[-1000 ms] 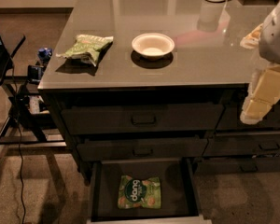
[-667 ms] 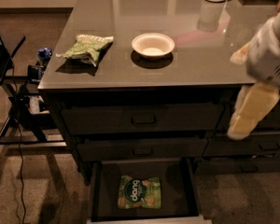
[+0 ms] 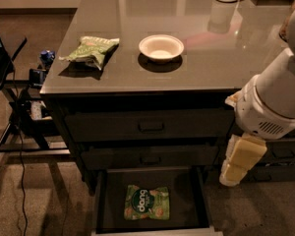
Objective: Pick green rice chip bag from bottom drawer and place on counter
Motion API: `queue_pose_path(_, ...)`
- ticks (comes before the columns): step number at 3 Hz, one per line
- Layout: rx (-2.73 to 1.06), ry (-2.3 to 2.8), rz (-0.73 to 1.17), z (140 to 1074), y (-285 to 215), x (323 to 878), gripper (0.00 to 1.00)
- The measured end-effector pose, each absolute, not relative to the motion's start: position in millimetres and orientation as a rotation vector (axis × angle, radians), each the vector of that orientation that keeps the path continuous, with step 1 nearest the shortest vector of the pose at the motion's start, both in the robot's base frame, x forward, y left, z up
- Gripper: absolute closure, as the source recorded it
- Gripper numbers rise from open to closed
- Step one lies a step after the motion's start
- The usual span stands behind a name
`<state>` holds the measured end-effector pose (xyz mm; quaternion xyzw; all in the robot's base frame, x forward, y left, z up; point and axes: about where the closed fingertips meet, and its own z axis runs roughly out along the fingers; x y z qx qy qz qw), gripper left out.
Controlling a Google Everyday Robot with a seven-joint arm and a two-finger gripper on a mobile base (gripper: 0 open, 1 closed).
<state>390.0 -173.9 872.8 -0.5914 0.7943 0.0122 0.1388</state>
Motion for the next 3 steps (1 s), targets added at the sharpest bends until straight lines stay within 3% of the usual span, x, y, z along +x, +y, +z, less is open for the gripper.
queue_pose_path(1, -1.71, 2.296, 0.035, 873, -174, 390, 0.0)
queue_pose_path(3, -1.732, 2.265, 0.225, 773, -140, 377, 0.0)
